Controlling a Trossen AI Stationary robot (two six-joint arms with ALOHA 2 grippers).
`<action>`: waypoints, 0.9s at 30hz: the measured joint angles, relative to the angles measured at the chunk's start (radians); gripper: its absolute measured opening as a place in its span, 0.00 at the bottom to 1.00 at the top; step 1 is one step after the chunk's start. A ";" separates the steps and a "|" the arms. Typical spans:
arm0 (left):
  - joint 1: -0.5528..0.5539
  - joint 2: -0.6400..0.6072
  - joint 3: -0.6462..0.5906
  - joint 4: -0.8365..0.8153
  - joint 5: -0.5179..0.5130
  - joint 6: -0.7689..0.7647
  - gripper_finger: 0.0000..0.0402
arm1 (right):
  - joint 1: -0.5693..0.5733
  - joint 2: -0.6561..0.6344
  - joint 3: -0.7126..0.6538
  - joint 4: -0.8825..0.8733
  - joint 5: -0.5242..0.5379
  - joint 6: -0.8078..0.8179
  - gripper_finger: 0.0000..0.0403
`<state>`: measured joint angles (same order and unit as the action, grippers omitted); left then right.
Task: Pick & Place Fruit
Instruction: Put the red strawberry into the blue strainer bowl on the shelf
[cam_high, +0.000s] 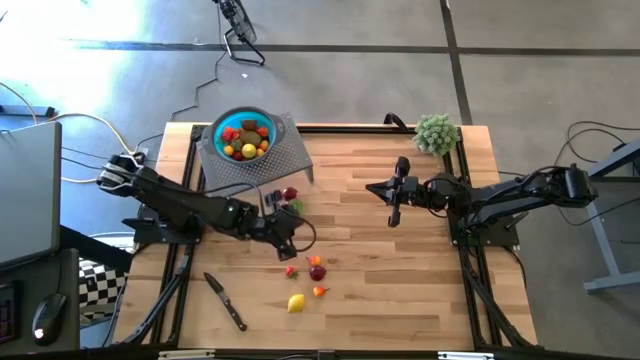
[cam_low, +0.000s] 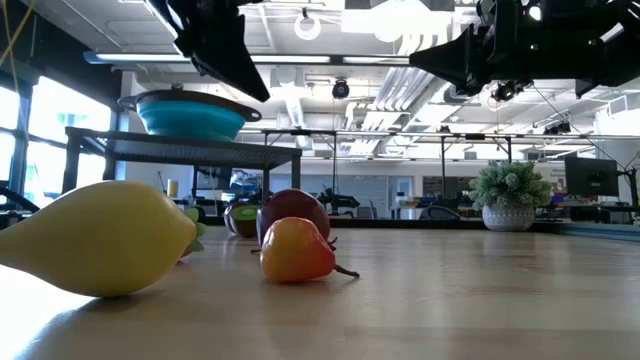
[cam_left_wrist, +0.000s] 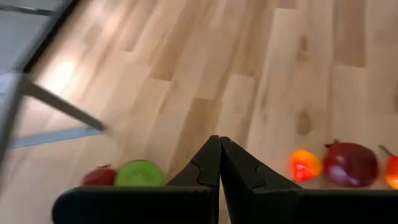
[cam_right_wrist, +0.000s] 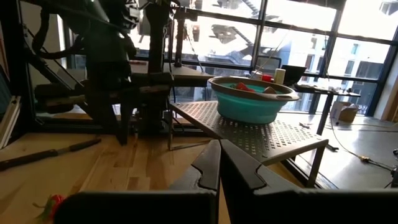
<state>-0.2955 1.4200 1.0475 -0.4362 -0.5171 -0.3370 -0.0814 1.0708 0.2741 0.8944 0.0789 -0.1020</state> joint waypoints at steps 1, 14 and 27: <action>0.000 0.000 -0.011 0.020 0.017 0.000 0.01 | 0.000 0.000 0.000 0.000 0.000 0.000 0.01; -0.008 0.000 -0.084 0.173 0.084 0.000 0.01 | 0.000 0.000 0.000 0.000 0.000 0.000 0.01; -0.124 0.006 -0.083 0.270 0.192 0.008 0.01 | 0.000 0.000 0.000 0.000 0.000 0.003 0.01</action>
<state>-0.4193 1.4258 0.9646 -0.1658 -0.3248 -0.3288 -0.0811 1.0706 0.2741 0.8940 0.0792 -0.0986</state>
